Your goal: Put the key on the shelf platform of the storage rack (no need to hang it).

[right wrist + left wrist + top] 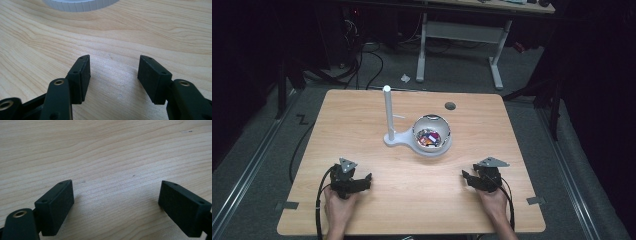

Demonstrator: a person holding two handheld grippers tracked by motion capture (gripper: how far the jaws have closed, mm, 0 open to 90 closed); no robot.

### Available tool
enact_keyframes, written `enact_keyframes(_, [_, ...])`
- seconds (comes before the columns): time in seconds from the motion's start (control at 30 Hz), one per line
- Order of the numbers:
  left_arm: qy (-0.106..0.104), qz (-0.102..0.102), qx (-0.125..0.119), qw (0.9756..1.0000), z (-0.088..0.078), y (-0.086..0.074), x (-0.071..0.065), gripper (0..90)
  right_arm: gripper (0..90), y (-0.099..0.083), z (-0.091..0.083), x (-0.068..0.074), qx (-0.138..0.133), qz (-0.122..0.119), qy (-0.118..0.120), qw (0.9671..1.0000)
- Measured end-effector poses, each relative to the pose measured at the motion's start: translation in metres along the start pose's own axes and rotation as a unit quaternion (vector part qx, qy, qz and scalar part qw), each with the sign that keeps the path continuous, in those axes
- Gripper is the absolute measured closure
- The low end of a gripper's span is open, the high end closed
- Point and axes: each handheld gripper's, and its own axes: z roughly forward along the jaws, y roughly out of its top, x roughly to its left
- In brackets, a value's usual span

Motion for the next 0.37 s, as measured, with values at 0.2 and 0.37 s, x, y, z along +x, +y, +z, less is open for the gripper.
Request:
enact_keyframes(0.2, [0.000,0.001,0.000,1.0000,0.0000,0.0002,0.0002,13.4,41.4,0.0006,0.0012,0.0029,0.005,-0.020,-0.012,0.9997])
enact_keyframes(0.37, [0.000,0.000,0.000,1.0000,0.0000,0.0001,0.0000,13.4,41.2,0.0006,0.0013,0.0030,0.005,-0.021,-0.013,0.9997])
